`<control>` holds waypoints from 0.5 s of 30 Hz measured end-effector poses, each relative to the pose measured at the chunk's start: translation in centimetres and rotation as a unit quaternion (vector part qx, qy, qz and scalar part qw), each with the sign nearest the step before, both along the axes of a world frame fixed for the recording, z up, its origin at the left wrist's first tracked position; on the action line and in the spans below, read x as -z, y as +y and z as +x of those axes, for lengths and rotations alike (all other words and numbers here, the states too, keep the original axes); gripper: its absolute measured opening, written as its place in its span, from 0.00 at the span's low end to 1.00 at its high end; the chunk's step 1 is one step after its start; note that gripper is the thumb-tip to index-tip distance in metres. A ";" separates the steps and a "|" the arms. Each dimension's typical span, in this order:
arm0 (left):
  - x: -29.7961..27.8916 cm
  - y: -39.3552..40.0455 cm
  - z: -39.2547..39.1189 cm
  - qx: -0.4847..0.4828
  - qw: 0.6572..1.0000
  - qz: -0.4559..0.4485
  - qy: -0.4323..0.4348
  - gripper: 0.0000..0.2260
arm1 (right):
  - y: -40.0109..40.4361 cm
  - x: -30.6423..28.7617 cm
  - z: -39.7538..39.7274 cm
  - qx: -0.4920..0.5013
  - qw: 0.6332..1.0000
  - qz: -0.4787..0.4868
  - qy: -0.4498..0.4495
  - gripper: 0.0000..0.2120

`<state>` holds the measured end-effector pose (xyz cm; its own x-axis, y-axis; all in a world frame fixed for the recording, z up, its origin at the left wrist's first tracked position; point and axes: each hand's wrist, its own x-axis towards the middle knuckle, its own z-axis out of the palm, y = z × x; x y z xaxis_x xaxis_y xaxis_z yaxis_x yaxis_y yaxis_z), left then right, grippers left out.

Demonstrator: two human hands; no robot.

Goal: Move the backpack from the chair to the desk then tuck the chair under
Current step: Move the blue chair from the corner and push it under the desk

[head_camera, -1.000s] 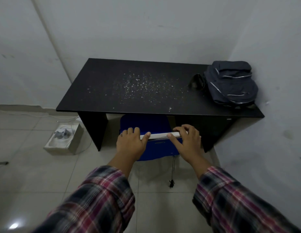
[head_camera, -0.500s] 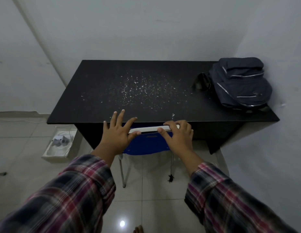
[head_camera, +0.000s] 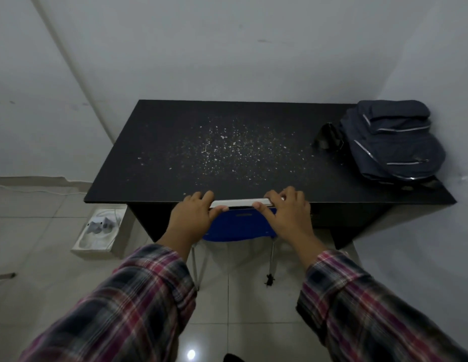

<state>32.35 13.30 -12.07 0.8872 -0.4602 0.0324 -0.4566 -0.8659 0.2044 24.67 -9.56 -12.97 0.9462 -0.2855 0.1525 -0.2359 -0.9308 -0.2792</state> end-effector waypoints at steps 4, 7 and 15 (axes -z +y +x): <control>0.0 1.6 -0.8 0.009 1.000 0.023 0.001 0.34 | 1.3 0.0 -1.5 -0.017 0.999 -0.046 -0.007 0.32; -0.1 2.8 -2.3 0.007 0.999 0.046 -0.019 0.33 | 2.0 0.2 -2.8 -0.028 0.997 -0.059 -0.032 0.31; 0.6 0.9 -6.0 -0.058 0.997 -0.014 -0.053 0.25 | 5.0 1.8 -3.4 0.026 0.994 -0.029 -0.099 0.23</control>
